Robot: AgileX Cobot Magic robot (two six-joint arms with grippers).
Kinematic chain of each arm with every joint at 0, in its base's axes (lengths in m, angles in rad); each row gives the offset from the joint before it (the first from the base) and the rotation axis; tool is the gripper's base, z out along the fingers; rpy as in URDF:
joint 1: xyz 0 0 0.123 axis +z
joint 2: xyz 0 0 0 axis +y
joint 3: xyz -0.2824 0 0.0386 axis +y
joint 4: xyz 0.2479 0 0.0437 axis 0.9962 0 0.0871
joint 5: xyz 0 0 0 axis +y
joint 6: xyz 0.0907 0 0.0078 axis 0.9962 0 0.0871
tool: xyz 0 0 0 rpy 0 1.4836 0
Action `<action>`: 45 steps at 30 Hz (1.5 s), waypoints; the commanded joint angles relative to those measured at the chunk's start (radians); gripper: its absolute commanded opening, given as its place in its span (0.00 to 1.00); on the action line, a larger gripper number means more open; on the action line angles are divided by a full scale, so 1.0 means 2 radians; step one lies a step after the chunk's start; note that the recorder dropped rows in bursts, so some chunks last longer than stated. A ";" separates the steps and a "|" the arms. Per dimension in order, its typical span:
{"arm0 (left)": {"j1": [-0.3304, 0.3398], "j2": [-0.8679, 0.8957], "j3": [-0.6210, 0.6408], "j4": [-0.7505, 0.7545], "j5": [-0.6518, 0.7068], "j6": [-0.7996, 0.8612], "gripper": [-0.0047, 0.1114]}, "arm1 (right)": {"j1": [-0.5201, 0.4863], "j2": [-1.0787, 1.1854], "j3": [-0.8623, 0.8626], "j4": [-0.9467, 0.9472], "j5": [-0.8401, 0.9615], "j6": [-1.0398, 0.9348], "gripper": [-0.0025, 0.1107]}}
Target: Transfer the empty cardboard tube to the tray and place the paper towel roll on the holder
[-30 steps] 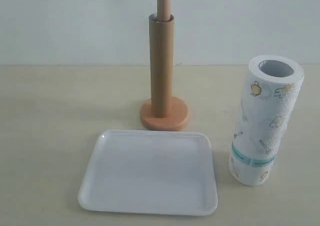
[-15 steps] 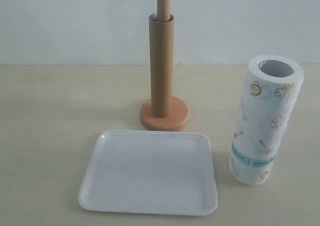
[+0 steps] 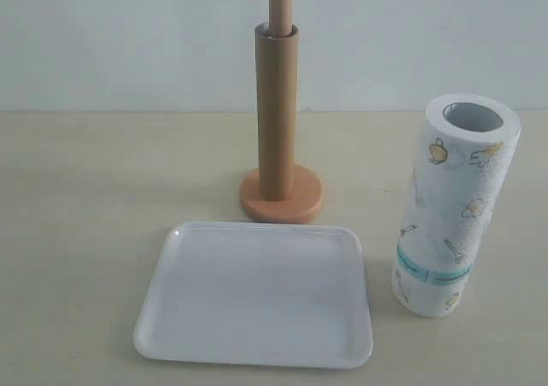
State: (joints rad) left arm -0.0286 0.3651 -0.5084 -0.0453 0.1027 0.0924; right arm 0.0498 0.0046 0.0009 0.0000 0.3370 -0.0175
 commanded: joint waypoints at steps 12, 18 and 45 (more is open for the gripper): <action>-0.112 0.208 -0.008 -0.026 -0.051 -0.027 0.08 | 0.001 -0.002 0.000 0.000 -0.002 -0.001 0.02; -0.211 0.282 -0.008 -0.020 -0.111 -0.003 0.08 | 0.001 -0.002 0.000 0.000 -0.002 -0.001 0.02; -0.276 0.704 -0.081 0.102 -0.526 -0.147 0.08 | 0.001 -0.002 0.000 0.000 -0.002 -0.001 0.02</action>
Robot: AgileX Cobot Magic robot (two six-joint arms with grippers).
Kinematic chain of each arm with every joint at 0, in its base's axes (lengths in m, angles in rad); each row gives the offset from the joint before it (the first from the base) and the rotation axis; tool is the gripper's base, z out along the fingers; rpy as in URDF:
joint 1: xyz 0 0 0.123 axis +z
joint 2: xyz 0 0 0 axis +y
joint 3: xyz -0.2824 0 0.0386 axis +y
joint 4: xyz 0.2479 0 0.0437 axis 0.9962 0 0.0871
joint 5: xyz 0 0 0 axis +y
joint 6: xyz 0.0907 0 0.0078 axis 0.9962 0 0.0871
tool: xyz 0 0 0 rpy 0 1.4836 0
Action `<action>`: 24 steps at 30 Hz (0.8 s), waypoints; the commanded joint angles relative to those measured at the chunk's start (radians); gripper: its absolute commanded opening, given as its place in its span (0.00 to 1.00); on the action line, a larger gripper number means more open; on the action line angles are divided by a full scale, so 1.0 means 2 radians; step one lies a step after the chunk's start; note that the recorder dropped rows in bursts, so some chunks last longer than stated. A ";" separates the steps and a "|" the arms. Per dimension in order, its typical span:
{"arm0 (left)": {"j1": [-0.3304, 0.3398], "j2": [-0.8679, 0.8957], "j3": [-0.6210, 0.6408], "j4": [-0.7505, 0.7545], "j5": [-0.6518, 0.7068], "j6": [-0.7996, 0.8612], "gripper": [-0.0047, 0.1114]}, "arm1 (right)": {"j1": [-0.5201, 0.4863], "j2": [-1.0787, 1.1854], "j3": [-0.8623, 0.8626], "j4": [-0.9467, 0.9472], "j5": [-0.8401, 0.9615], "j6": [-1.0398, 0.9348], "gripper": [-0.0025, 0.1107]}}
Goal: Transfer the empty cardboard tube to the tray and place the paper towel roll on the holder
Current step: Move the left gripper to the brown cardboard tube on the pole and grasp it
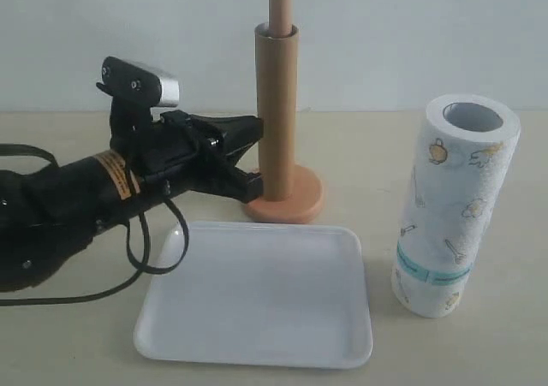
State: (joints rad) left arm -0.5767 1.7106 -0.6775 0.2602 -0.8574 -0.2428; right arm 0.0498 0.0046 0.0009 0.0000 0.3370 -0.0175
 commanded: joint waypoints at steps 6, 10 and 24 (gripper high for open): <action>-0.002 0.062 -0.009 -0.056 -0.040 0.036 0.08 | 0.001 -0.002 0.000 0.000 -0.002 -0.001 0.02; -0.002 0.062 -0.036 -0.069 0.060 0.014 0.23 | 0.001 -0.002 0.000 0.000 -0.002 -0.001 0.02; -0.002 0.086 -0.057 -0.061 -0.008 0.062 0.71 | 0.001 -0.002 0.000 0.000 -0.002 -0.001 0.02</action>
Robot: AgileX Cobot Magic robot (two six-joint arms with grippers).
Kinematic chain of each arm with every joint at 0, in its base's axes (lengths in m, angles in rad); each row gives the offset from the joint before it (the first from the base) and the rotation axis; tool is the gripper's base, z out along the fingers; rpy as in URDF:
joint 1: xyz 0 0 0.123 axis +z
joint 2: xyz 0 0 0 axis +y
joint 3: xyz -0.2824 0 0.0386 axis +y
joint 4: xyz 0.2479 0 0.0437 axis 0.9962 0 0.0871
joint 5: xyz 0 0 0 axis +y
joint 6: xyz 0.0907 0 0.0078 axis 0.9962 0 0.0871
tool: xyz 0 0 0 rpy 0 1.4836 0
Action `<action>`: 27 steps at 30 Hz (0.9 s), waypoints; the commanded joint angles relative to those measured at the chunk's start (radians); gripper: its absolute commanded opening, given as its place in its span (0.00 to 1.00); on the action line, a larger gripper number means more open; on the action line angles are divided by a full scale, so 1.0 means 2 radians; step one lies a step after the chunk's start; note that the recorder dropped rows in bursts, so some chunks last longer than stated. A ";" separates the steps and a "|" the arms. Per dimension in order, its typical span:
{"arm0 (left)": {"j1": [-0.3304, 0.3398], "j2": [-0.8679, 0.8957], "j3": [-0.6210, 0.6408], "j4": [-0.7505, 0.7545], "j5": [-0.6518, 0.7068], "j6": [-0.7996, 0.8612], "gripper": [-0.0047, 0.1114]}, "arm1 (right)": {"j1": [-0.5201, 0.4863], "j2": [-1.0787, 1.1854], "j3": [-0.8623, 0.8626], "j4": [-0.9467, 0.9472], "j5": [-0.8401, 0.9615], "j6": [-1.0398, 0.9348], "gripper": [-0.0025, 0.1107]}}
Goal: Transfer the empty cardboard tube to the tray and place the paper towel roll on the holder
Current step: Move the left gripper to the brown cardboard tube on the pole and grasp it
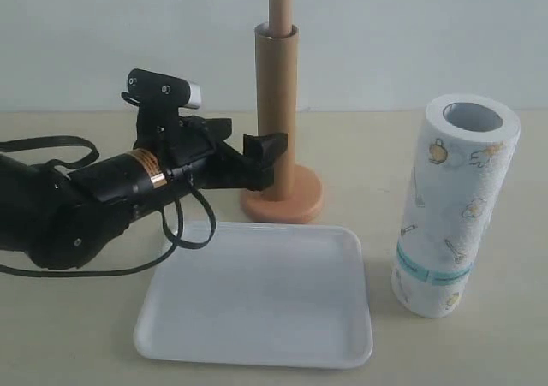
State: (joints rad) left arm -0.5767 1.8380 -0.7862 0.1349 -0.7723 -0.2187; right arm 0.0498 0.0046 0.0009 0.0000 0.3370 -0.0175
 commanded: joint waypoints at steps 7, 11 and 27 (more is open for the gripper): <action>-0.002 0.101 -0.030 -0.017 -0.136 0.095 0.71 | 0.001 -0.002 0.000 0.000 -0.002 -0.001 0.02; -0.002 0.120 -0.064 -0.017 -0.135 0.095 0.71 | 0.001 -0.002 0.000 0.000 -0.002 -0.001 0.02; -0.002 0.162 -0.156 -0.017 -0.076 0.095 0.71 | 0.001 -0.002 0.000 0.000 -0.002 -0.001 0.02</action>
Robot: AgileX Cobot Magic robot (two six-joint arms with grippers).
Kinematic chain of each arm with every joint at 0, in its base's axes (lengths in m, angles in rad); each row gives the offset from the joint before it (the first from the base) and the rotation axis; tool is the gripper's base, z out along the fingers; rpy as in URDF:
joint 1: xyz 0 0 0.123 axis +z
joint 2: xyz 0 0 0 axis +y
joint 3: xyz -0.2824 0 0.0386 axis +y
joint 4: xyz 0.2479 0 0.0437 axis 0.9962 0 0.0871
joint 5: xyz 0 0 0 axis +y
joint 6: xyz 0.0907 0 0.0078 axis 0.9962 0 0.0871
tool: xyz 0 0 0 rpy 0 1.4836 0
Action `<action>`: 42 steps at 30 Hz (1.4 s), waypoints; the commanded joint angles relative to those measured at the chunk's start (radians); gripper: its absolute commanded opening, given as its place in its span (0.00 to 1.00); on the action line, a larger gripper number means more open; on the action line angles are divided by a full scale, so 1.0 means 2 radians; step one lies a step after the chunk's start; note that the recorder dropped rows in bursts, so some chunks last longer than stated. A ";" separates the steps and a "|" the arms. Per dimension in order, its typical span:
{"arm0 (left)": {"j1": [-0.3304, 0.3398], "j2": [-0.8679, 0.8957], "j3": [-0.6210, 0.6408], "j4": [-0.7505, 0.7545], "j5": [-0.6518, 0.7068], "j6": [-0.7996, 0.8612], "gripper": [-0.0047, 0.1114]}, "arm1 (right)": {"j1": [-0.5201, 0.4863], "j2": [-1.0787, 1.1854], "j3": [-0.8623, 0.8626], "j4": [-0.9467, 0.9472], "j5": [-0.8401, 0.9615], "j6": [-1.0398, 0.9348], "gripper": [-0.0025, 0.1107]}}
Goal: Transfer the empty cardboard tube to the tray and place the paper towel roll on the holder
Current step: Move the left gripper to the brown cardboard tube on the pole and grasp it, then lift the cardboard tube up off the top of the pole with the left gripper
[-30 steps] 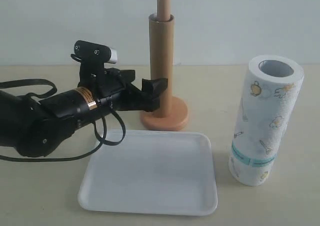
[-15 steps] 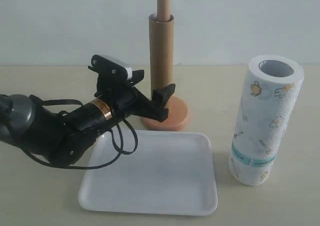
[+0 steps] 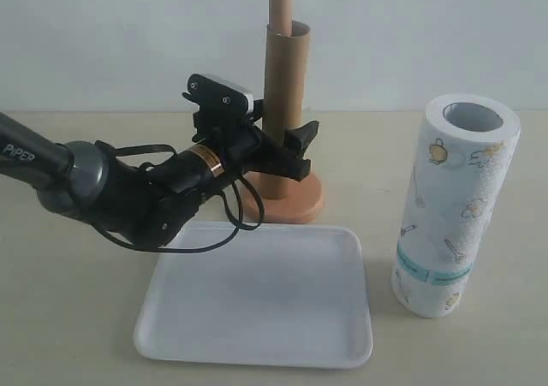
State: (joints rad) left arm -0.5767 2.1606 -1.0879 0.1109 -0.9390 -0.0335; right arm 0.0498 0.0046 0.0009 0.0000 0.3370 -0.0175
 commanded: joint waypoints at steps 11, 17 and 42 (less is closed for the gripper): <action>-0.002 0.000 -0.006 -0.048 0.011 0.003 0.27 | 0.001 -0.002 0.000 0.000 -0.002 -0.001 0.02; -0.002 -0.001 -0.006 -0.048 -0.005 0.003 0.09 | 0.001 -0.002 0.000 0.000 -0.002 -0.001 0.02; -0.002 -0.147 -0.034 -0.046 0.171 0.003 0.08 | 0.001 -0.002 0.000 0.000 -0.002 -0.001 0.02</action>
State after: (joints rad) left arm -0.5767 1.8966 -1.1251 0.0254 -0.6734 -0.0315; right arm 0.0498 0.0046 0.0009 0.0000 0.3370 -0.0175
